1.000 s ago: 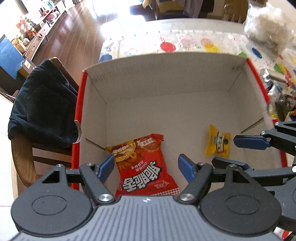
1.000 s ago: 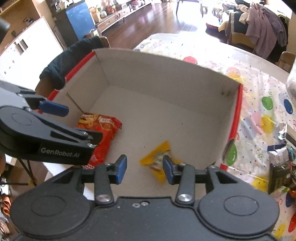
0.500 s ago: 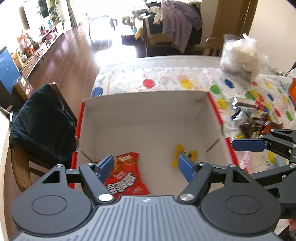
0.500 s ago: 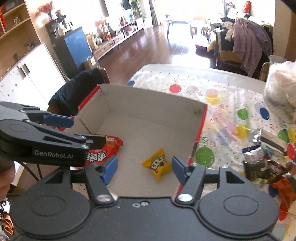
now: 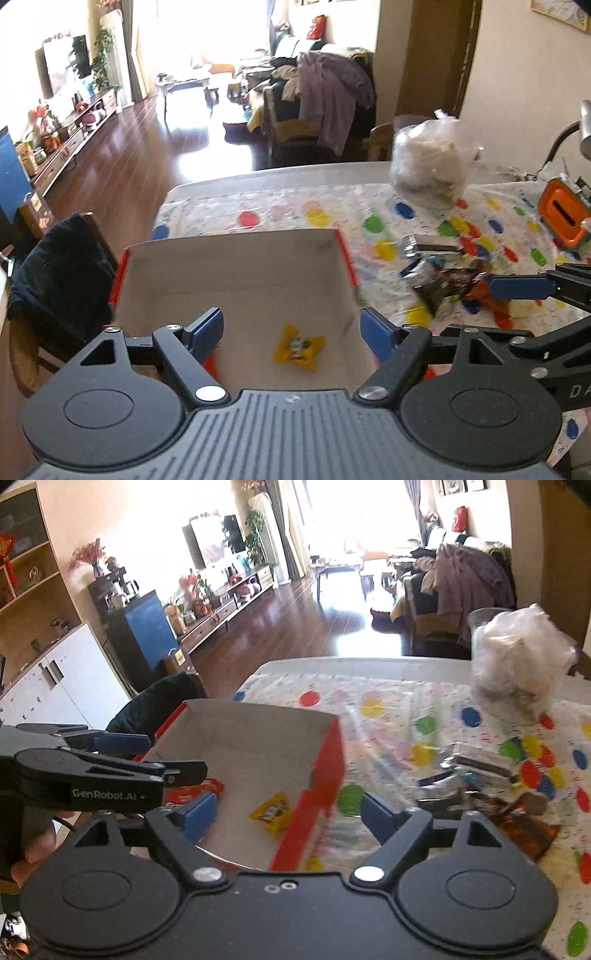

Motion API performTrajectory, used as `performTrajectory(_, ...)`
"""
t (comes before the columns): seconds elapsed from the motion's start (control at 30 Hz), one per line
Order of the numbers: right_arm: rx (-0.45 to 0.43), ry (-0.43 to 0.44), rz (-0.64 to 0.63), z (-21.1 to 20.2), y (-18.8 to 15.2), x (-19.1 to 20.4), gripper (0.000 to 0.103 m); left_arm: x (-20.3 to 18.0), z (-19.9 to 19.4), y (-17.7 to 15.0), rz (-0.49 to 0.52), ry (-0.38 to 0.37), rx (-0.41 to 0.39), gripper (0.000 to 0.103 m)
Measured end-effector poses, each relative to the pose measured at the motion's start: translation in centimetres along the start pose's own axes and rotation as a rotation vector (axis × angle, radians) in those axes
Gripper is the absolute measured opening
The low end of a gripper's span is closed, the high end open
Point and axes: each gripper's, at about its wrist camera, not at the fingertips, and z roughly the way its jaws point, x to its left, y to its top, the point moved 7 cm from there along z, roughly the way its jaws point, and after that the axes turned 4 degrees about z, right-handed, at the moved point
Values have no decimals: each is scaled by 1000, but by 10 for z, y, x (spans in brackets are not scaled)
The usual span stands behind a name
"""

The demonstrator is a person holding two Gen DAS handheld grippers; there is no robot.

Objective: Organize snacks
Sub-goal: 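Move both tools back from the shoebox toward the snack pile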

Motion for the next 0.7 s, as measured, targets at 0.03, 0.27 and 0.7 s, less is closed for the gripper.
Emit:
performTrajectory(0.03,-6,-6,-4,-4,-1,-6,89,-8,1,1,2,-11,-6,82)
performTrajectory(0.27,-40,-35,-4,-33,-14,-64,103,-61,13,6,5,-68,-25,84)
performTrajectory(0.7,31,-104,-73,-56,-39,-190,103,-174,67,20,238,-186,10,85)
